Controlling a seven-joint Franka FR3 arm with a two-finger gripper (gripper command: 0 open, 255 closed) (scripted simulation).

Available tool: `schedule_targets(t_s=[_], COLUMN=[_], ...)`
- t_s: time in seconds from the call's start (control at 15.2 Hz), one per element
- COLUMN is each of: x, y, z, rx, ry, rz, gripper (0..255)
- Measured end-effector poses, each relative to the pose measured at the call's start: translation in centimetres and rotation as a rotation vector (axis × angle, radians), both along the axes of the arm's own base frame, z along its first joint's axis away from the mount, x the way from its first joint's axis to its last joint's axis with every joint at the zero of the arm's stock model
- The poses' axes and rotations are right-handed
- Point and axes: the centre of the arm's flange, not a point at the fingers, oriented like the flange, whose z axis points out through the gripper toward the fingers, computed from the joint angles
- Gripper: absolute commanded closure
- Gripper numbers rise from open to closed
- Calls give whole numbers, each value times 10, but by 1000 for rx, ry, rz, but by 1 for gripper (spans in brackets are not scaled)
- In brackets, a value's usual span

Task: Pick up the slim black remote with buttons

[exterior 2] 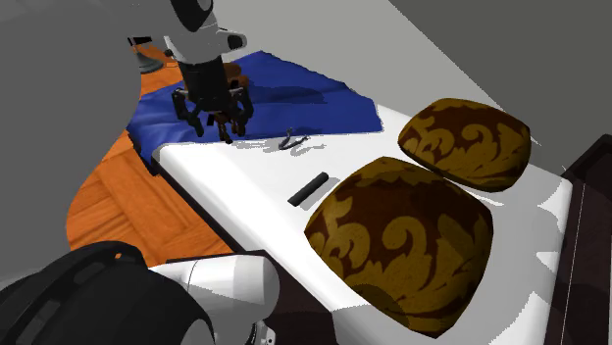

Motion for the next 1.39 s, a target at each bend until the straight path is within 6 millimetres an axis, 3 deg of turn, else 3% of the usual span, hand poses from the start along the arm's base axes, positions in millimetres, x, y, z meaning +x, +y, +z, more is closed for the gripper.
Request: schedule_targets(t_s=[0.2, 0.66, 1.39], x=[5, 34, 77], y=[-4, -36, -102], z=[-14, -85, -202], rx=[-5, -34, -83], ry=[-8, -60, -145], rz=[-29, -189, -450], gripper=[0, 0, 0])
